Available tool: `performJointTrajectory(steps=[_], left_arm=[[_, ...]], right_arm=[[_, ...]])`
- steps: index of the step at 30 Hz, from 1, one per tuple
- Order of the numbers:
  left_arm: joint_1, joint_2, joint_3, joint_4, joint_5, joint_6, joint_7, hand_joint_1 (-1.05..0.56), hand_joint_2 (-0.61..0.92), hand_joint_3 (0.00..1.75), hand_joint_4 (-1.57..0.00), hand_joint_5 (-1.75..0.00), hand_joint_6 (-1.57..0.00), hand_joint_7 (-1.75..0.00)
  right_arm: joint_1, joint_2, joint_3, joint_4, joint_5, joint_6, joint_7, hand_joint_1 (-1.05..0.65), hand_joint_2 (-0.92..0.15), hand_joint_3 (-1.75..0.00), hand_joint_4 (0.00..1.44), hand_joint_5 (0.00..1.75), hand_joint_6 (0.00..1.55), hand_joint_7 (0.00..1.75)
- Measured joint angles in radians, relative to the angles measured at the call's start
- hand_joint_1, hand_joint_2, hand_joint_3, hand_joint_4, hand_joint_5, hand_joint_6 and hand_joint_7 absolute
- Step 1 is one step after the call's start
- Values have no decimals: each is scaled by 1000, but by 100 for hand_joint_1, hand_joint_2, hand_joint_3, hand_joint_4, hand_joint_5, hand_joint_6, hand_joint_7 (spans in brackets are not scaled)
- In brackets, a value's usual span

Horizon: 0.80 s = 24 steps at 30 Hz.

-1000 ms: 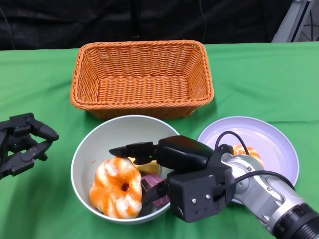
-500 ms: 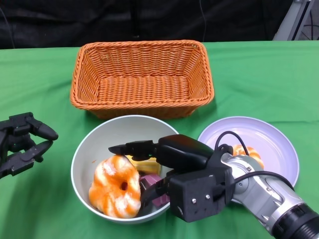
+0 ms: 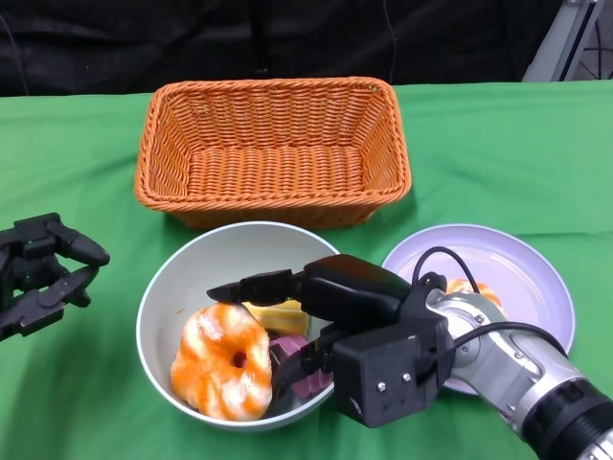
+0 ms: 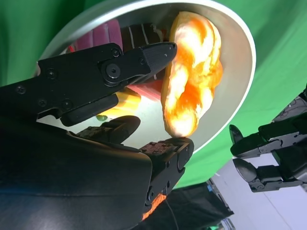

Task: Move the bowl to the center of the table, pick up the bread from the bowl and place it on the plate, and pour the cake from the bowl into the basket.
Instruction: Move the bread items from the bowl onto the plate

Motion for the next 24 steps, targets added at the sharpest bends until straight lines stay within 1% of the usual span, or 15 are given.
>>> performJointTrajectory(steps=[1, 3, 4, 6, 8, 9, 10, 11, 12, 13, 14, 16, 18, 24], left_arm=[[0, 0, 0, 0, 0, 0, 0, -7, 92, 35, -72, -141, -78, -109], [0, 0, -1, 0, 0, 0, 0, -6, 92, 35, -73, -142, -78, -109], [0, 0, -1, 0, 2, 0, 0, -7, 92, 35, -73, -142, -79, -109], [0, 0, -2, 0, 5, -1, 1, -6, 92, 35, -73, -142, -79, -109], [0, 0, -3, 0, 15, -3, 1, -7, 92, 36, -72, -141, -79, -109], [0, 0, -4, 0, 19, -3, 1, -7, 92, 36, -72, -140, -78, -109], [0, 0, -4, 0, 21, -3, 1, -7, 92, 35, -72, -139, -78, -109], [-1, 0, -4, 1, 22, -3, 1, -7, 92, 35, -72, -139, -78, -109], [-1, 0, -4, 1, 22, -3, 1, -7, 92, 35, -72, -138, -78, -109], [-1, 0, -4, 1, 22, -3, 1, -7, 92, 35, -72, -138, -78, -109], [-1, 0, -4, 2, 22, -4, 1, -7, 92, 35, -73, -137, -78, -109], [-1, 0, -4, 3, 22, -5, 1, -8, 92, 36, -74, -136, -78, -109], [-1, 0, -3, 4, 22, -7, 1, -8, 92, 36, -74, -136, -78, -109], [-1, -2, -3, 4, 23, -8, 1, -8, 92, 36, -74, -137, -79, -109]], right_arm=[[0, 3, 1, 7, -8, -7, -17, -32, -92, -8, 62, 5, 65, 6], [-1, 11, 3, 26, -24, -22, -57, -27, -92, -10, 67, 6, 71, 6], [-2, 16, 4, 37, -30, -32, -76, -25, -92, -12, 73, 8, 76, 7], [-6, 24, 5, 63, -38, -57, -113, -23, -92, -15, 79, 9, 81, 6], [-13, 29, 10, 81, -51, -76, -141, -23, -92, -20, 91, 13, 85, 6], [-17, 30, 14, 87, -58, -83, -150, -23, -92, -20, 93, 15, 86, 5], [-22, 32, 17, 95, -63, -89, -156, -23, -92, -22, 92, 33, 89, 3], [-26, 33, 18, 102, -64, -93, -160, -23, -92, -23, 86, 52, 90, 1], [-29, 34, 19, 108, -66, -97, -166, -24, -92, -26, 76, 90, 93, 1], [-30, 35, 20, 113, -67, -99, -174, -24, -92, -27, 72, 107, 95, 1], [-33, 38, 22, 118, -70, -99, -181, -23, -92, -28, 69, 116, 97, 2], [-35, 43, 27, 125, -80, -100, -208, -22, -92, -26, 67, 128, 102, 3], [-36, 53, 30, 132, -86, -100, -232, -22, -92, -24, 65, 133, 105, 4], [-37, 74, 36, 171, -111, -118, -332, -16, -92, -14, 67, 125, 110, 6]])
